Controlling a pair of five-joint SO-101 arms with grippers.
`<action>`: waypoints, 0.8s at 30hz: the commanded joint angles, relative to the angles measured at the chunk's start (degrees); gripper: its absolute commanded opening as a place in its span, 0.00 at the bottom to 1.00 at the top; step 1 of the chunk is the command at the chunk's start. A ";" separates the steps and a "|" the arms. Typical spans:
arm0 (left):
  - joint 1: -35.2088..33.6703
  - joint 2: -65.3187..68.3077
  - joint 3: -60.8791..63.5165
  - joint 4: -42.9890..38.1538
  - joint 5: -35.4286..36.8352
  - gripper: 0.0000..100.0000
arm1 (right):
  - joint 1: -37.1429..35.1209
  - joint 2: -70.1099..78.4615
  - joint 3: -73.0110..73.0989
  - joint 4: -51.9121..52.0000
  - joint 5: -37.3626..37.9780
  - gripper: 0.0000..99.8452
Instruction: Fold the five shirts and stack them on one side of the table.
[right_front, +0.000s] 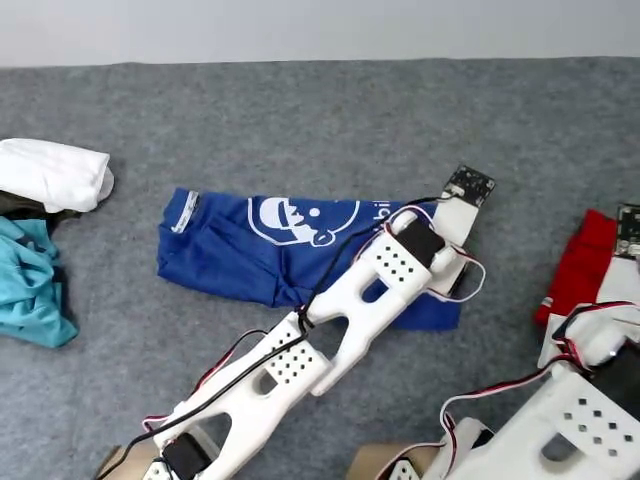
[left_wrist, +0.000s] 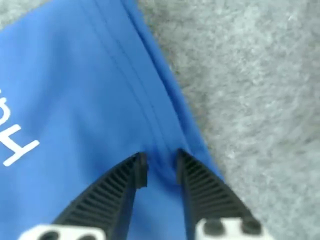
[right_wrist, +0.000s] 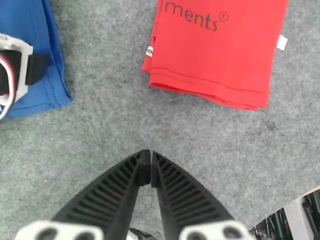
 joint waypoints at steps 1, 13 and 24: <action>0.44 -1.93 -2.42 -0.09 0.53 0.08 | 0.48 -0.92 -0.18 2.15 -0.26 0.01; -0.88 -0.79 -2.33 -0.26 0.53 0.05 | 0.31 -0.92 -0.18 2.15 -0.26 0.01; -0.62 -3.69 -15.43 6.77 0.62 0.00 | 0.31 -0.92 -0.18 2.15 -0.26 0.01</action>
